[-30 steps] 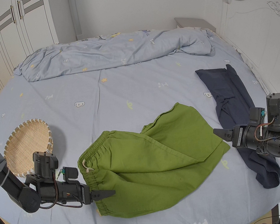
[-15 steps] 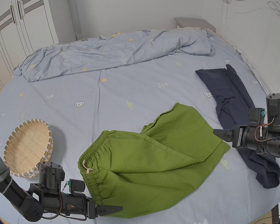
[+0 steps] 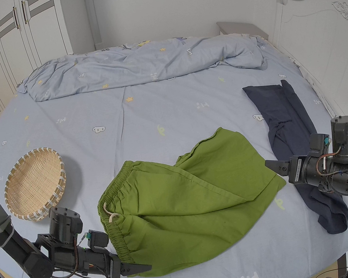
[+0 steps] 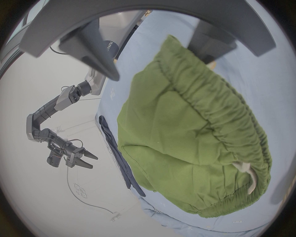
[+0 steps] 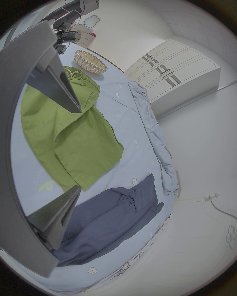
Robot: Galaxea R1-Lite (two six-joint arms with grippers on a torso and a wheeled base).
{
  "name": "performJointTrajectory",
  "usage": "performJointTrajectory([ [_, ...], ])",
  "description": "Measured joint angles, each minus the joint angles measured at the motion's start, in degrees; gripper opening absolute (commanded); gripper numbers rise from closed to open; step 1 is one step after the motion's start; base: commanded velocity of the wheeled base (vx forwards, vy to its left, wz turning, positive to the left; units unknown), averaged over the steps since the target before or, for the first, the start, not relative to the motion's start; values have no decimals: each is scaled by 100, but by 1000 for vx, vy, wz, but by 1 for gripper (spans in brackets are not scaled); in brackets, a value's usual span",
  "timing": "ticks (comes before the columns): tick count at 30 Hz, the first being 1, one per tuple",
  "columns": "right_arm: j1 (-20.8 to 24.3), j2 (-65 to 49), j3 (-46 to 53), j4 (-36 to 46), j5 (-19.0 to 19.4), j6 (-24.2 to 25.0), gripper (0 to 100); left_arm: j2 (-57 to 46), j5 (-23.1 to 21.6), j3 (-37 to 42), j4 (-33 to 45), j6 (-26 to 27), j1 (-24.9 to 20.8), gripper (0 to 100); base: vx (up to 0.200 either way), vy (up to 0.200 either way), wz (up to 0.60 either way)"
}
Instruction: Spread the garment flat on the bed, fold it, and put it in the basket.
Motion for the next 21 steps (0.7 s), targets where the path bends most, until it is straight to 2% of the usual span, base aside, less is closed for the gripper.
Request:
performJointTrajectory([
  [7, -1, 0, 0, 2, 0, 2, 100, 41, 5, 13, 5, 0, 235, 0, 0, 0, 0],
  [12, -26, 0, -35, 71, 41, 5, 100, 39, -2, 144, 5, -9, 651, 0, 0, 0, 0],
  [14, -89, 0, -88, 311, 180, 11, 100, 27, -6, 201, 29, -17, 869, 0, 0, 0, 0],
  [18, -424, 0, -350, 1220, 946, 56, 100, -35, -6, 271, 166, -38, 1335, 0, 0, 0, 0],
  [21, -889, 10, -619, 1869, 1975, 84, 100, -105, -6, 304, 289, -49, 1668, 0, 0, 0, 0],
])
